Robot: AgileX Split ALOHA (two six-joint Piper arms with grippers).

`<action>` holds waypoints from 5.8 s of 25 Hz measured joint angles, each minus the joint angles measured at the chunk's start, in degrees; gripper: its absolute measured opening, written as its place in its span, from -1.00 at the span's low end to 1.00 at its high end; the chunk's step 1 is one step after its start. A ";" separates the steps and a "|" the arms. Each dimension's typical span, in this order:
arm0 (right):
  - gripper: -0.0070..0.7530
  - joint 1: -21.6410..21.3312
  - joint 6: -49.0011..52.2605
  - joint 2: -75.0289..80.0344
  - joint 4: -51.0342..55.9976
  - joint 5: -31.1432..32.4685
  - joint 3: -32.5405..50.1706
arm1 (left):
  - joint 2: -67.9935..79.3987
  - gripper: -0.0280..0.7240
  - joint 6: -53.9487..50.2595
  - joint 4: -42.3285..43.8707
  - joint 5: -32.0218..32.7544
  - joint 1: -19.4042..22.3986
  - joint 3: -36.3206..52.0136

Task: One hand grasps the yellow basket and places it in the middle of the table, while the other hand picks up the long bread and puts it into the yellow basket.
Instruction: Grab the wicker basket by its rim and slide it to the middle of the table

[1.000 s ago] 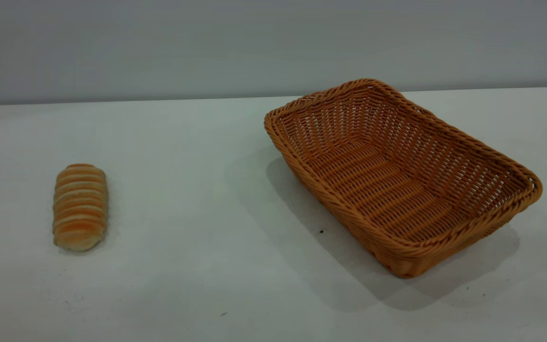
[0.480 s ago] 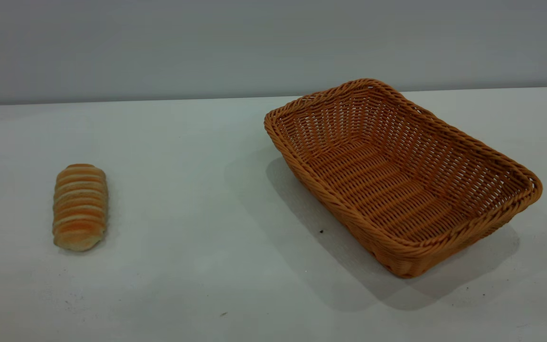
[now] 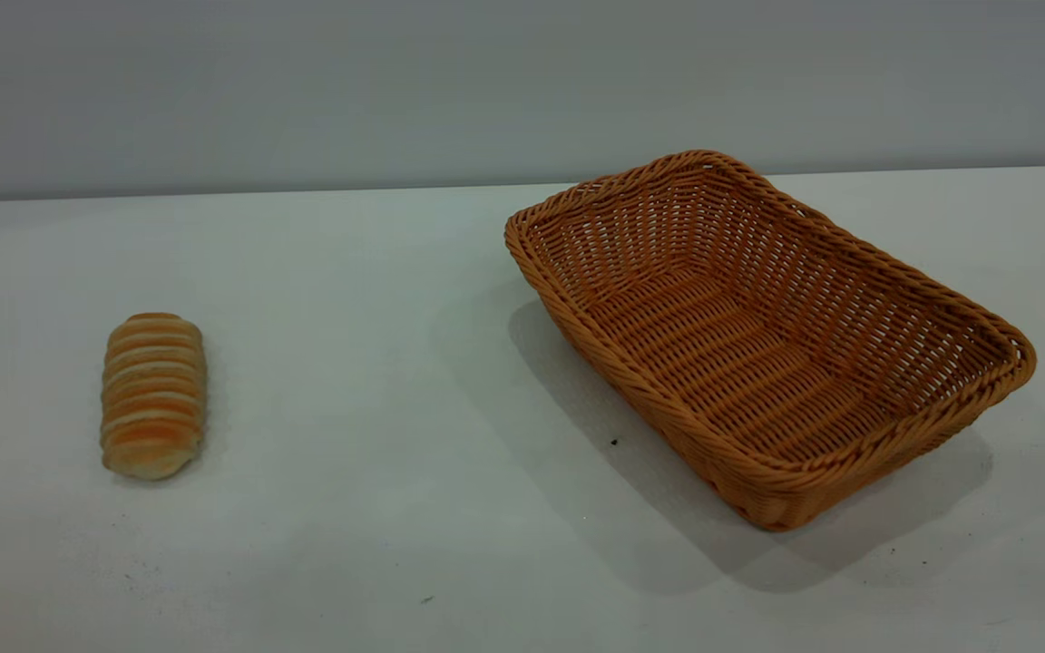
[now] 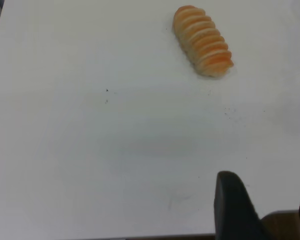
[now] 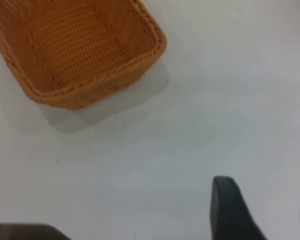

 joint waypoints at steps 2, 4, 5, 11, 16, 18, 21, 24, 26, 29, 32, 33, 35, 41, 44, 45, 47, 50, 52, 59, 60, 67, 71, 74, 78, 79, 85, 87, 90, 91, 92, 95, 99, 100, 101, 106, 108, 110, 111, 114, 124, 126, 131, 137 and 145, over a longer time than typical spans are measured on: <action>-0.11 0.00 0.00 0.00 0.00 0.00 0.00 | 0.00 0.12 0.00 0.00 0.00 0.00 0.00; -0.11 0.00 0.00 0.00 0.00 0.00 0.00 | 0.00 0.12 0.00 0.00 0.00 0.00 0.00; -0.11 0.00 0.00 0.00 0.00 0.00 0.00 | 0.00 0.12 0.00 0.00 0.00 0.00 0.00; -0.11 0.00 0.00 0.00 0.00 0.00 0.00 | 0.00 0.12 0.00 0.00 0.00 0.00 0.00; -0.11 0.00 0.00 0.00 0.00 0.00 0.00 | 0.00 0.12 -0.06 -0.44 0.04 -0.29 0.00; -0.11 0.00 0.00 0.00 0.00 0.00 0.00 | 0.00 0.12 -0.06 -1.14 0.04 -0.95 0.00; -0.11 0.00 0.06 0.00 0.02 -0.05 0.00 | 0.00 0.12 0.10 -1.31 0.04 -2.29 0.00; -0.11 0.00 0.31 0.00 0.85 -0.10 0.00 | 1.41 0.12 1.53 -1.31 -0.34 -3.97 -0.20; -0.11 0.00 0.32 0.08 1.48 -0.10 0.00 | 3.66 0.12 2.80 -1.45 -2.30 -5.14 -0.93; -0.11 0.00 0.37 2.03 2.01 -0.25 0.00 | 9.04 0.12 3.84 -2.55 -6.82 -5.86 -2.60; -0.09 0.00 0.37 5.80 2.13 -0.56 0.00 | 14.73 0.12 4.56 -5.43 -12.78 -5.86 -3.96; -0.08 0.00 0.37 6.93 2.13 -0.76 0.00 | 16.42 0.12 4.70 -6.79 -15.33 -5.86 -4.39; -0.03 0.00 0.37 9.42 2.19 -1.99 -0.36 | 20.54 0.12 5.85 -9.33 -19.93 -5.86 -5.15; 0.15 0.00 2.67 18.02 6.38 -14.90 -0.63 | 31.48 0.12 14.26 -17.19 -33.15 -5.97 -6.33; 0.19 0.00 2.67 24.50 8.71 -21.12 -0.63 | 37.06 0.12 19.96 -19.78 -37.98 -5.97 -6.37; 0.21 0.00 2.67 27.40 9.28 -22.85 -0.63 | 39.08 0.12 21.90 -20.48 -39.02 -5.97 -6.37; 0.21 0.00 2.67 31.96 10.29 -25.58 -0.63 | 42.68 0.12 25.21 -21.33 -40.63 -5.97 -6.46; 0.21 0.00 2.06 38.69 12.02 -28.82 -0.63 | 48.25 0.12 28.31 -21.59 -41.96 -5.97 -7.88; 0.21 0.00 1.95 42.68 13.05 -30.90 -0.63 | 51.79 0.12 30.24 -21.64 -42.62 -5.97 -9.65; 0.21 0.00 1.95 54.49 17.22 -37.51 -0.63 | 64.60 0.12 36.27 -21.64 -44.95 -5.97 -18.38; 0.21 0.00 1.95 56.29 18.32 -38.43 -0.63 | 66.15 0.12 37.19 -21.64 -45.60 -5.97 -19.61; 0.21 0.00 -0.02 65.45 26.71 -43.50 -0.85 | 79.06 0.12 39.98 -21.76 -48.68 -5.97 -27.91; 0.21 0.00 -2.90 70.35 33.27 -46.20 -1.12 | 85.72 0.12 40.15 -21.81 -48.98 -6.21 -32.53; 0.21 0.00 -7.15 73.55 38.81 -47.58 -1.18 | 89.65 0.12 40.15 -21.87 -49.47 -6.63 -35.74; 0.21 0.00 -13.72 77.95 48.14 -48.55 -1.23 | 92.51 0.12 40.21 -21.87 -50.21 -8.28 -39.24; 0.21 0.00 -16.05 79.14 50.88 -48.55 -1.31 | 93.02 0.12 40.21 -21.87 -50.52 -8.66 -39.94; 0.21 0.00 -31.69 84.98 67.15 -47.37 -3.10 | 95.10 0.12 40.51 -21.87 -53.14 -9.32 -42.16; 0.21 0.00 -36.41 86.42 72.89 -47.21 -3.25 | 95.97 0.12 40.58 -21.87 -52.93 -9.32 -42.92; 0.21 0.00 -42.58 88.58 79.74 -45.95 -3.31 | 97.34 0.12 40.63 -21.87 -52.20 -9.32 -44.21; 0.21 0.00 -44.47 89.54 81.57 -45.08 -3.31 | 97.78 0.12 40.63 -21.87 -51.87 -9.32 -44.57; 0.21 0.00 -46.23 90.58 83.62 -44.25 -3.31 | 98.05 0.12 40.63 -21.87 -51.60 -9.32 -44.73; 0.21 0.00 -49.69 93.38 88.00 -41.98 -3.36 | 98.30 0.12 40.58 -21.87 -51.51 -9.32 -44.99; 0.21 0.00 -51.81 94.82 90.68 -40.54 -3.36 | 98.30 0.12 40.58 -21.87 -51.85 -9.32 -44.99; 0.21 0.00 -51.89 94.88 90.75 -40.49 -3.36 | 98.30 0.12 40.58 -21.87 -51.90 -9.32 -44.99; 0.21 0.00 -52.01 94.88 90.87 -40.49 -3.36 | 98.30 0.12 40.58 -21.87 -51.90 -9.32 -44.99; 0.21 0.00 -52.07 94.88 91.05 -40.36 -3.36 | 98.30 0.12 40.63 -21.87 -51.90 -9.32 -44.99; 0.21 0.00 -52.13 94.88 91.05 -40.32 -3.36 | 98.30 0.12 40.63 -21.87 -51.90 -9.32 -44.99; 0.21 0.00 -52.13 94.88 91.05 -40.25 -3.36 | 98.30 0.12 40.63 -21.87 -51.90 -9.32 -44.99; 0.21 0.00 -52.13 94.88 91.05 -40.25 -3.36 | 98.30 0.12 40.63 -21.87 -51.90 -9.32 -44.99; 0.21 0.00 -52.13 95.57 91.05 -40.25 -3.36 | 98.30 0.12 40.63 -21.87 -51.90 -9.32 -44.99; 0.21 3.80 -52.00 99.40 90.83 -41.48 -5.82 | 98.30 0.12 40.63 -21.87 -52.27 -9.32 -44.99; 0.21 5.16 -51.26 99.40 90.76 -42.13 -7.34 | 98.30 0.12 40.63 -21.87 -52.27 -9.32 -44.99; 0.21 6.75 -49.92 101.91 90.81 -42.83 -9.19 | 98.30 0.12 40.63 -21.87 -52.27 -9.32 -44.99; 0.21 6.82 -50.45 106.75 92.01 -42.03 -10.35 | 98.30 0.12 40.68 -21.87 -52.45 -9.32 -44.99; 0.19 9.25 -50.62 112.40 92.15 -42.67 -14.73 | 98.30 0.12 40.68 -21.87 -52.53 -9.32 -44.99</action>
